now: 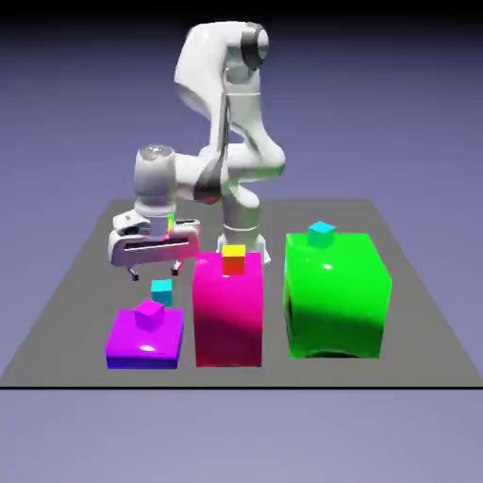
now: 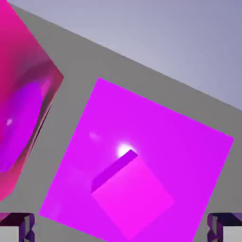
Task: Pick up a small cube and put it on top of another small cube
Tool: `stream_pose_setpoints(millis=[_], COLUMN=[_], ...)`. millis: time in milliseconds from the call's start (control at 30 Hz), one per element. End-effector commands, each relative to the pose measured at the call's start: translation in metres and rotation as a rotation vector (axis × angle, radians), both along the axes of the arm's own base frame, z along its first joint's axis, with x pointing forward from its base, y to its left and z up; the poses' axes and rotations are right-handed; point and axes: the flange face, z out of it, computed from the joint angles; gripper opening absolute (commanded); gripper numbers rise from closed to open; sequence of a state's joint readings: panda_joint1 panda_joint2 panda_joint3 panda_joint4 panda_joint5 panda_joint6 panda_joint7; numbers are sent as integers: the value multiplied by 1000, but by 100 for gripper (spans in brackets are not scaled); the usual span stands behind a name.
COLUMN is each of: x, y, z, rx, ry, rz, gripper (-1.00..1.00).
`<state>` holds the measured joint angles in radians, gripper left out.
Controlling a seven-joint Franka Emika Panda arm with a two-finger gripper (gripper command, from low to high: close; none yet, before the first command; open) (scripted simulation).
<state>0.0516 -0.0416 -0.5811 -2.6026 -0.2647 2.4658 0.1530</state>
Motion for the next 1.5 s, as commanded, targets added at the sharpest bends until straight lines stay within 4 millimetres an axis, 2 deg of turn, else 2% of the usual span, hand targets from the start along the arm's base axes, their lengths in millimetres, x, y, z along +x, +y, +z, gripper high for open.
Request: stream_pose_setpoints(millis=[0,133,200,433,467,500,700,767,933,1133,1167,1333,1367,1400,1467], x=[-16,-85,-89,-110,-110,-110,-90,-89,-6,85,85,71,71,71,78], y=[0,-3,-3,-5,-5,-5,-4,-3,4,42,42,26,26,26,33], z=[-17,-72,-75,-141,-141,-141,-82,-75,-28,42,42,-23,-23,-23,4], rx=[-4,-27,-29,-29,-29,-29,-30,-29,-71,-130,-130,-130,-130,-130,-130], ry=[58,268,280,280,280,280,279,280,261,252,252,252,252,252,252], rz=[-38,-210,-220,-220,-220,-220,-220,-220,121,515,515,515,515,515,516], gripper=[0,0,0,0,-100,-100,-100,-100,-100,-100,-100,-100,100,100,100])
